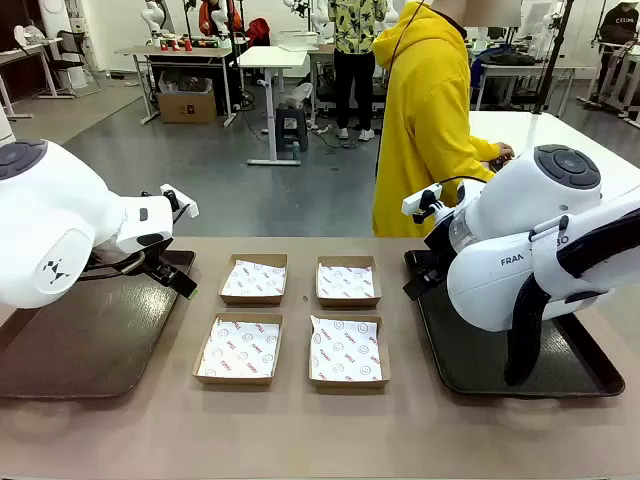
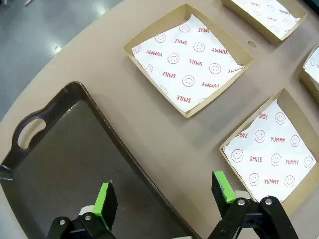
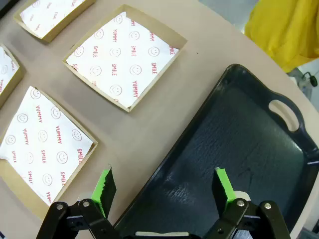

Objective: Individually package the donuts and arrange them on the tray.
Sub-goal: Pick up one Paper togo box.

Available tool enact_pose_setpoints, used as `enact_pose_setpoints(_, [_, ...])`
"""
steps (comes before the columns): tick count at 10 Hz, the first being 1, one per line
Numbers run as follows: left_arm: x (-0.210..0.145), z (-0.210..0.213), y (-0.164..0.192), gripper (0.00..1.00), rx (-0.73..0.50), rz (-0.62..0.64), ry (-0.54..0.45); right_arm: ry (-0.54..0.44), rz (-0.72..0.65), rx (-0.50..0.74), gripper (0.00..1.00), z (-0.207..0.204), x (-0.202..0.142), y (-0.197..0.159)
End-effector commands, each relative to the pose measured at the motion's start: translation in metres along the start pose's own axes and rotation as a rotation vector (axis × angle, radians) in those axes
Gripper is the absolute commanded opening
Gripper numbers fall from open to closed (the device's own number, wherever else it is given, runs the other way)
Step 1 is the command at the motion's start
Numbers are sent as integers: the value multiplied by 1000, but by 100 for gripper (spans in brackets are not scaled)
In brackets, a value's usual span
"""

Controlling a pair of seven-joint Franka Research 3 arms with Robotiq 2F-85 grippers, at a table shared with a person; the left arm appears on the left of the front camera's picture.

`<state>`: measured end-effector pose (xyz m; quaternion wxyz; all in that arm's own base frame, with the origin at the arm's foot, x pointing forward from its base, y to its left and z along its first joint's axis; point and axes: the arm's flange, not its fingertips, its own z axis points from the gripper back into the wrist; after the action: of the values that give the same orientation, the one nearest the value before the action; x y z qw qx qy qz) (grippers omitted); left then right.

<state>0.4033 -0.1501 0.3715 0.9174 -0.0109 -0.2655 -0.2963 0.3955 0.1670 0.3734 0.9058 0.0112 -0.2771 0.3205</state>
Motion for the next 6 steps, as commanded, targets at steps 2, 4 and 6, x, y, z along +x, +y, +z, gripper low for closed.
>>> enact_pose_setpoints(2, [0, 0, 0, 100, 0, 0, 0, 0, 0, 0, 100, 0, 0, 0])
enact_pose_setpoints(4, [0, 0, 0, 100, 0, 0, 0, 0, 0, 0, 100, 0, 0, 0])
enact_pose_setpoints(6, [0, 0, 0, 100, 0, 0, 0, 0, 0, 0, 100, 0, 0, 0])
